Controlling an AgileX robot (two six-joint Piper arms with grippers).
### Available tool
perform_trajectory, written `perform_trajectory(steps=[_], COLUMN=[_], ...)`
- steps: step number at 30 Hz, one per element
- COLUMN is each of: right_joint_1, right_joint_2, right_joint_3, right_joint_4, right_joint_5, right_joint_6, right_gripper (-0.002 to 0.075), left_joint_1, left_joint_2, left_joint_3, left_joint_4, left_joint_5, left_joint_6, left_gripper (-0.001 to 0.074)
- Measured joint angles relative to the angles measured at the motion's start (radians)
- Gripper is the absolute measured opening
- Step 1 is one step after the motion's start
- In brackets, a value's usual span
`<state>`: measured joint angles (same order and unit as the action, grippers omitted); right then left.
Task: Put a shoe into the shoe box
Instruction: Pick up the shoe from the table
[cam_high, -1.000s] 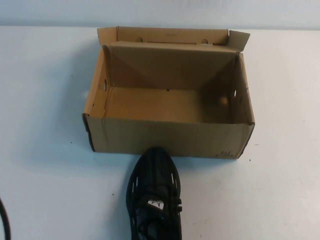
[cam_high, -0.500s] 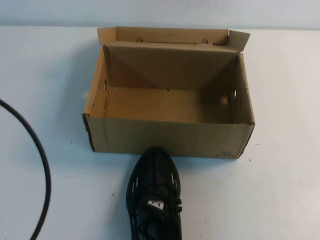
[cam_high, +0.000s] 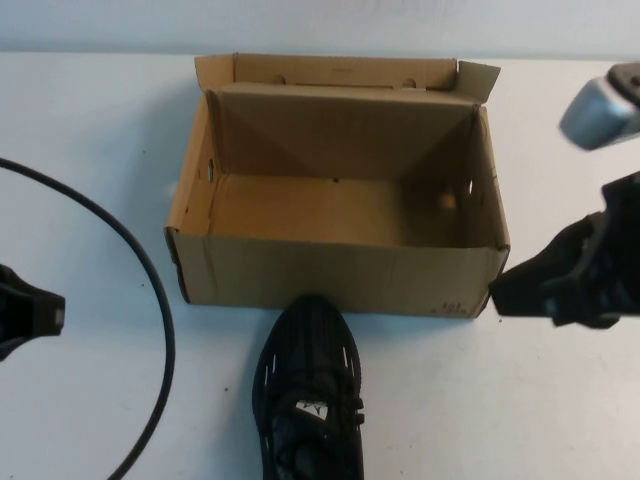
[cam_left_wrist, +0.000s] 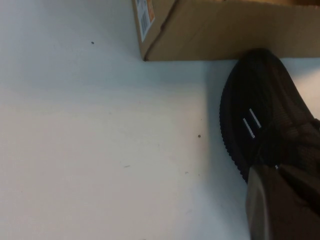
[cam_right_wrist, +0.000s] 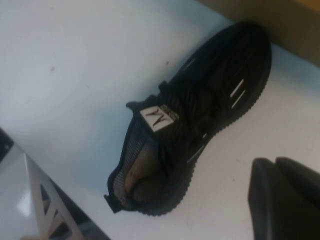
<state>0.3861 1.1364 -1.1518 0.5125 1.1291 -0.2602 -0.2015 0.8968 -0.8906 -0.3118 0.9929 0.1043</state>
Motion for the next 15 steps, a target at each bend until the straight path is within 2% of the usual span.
perform_trajectory(steps=[4,7,9,15], right_joint_1=[0.16,0.278,0.332,0.408], right_joint_2=[0.044,0.091,0.13,0.253], right_joint_3=[0.0,0.0,0.0,0.0], right_joint_4=[-0.128,-0.18,-0.188,-0.185], right_joint_5=[-0.021,-0.054,-0.08,-0.158], right_joint_6=[0.124,0.176,0.188,0.161], right_gripper=[-0.0014,0.0023,0.0087,0.039], left_joint_1=[0.0,0.0,0.0,0.0], left_joint_2=[0.025,0.034,0.034,0.034], left_joint_3=[0.0,0.0,0.0,0.0], left_joint_4=[0.0,0.0,0.0,0.0], left_joint_5=[0.0,0.0,0.0,-0.002], left_joint_6=[0.0,0.002,0.004,0.004], left_gripper=[-0.0004,-0.0004,-0.0004,-0.0004])
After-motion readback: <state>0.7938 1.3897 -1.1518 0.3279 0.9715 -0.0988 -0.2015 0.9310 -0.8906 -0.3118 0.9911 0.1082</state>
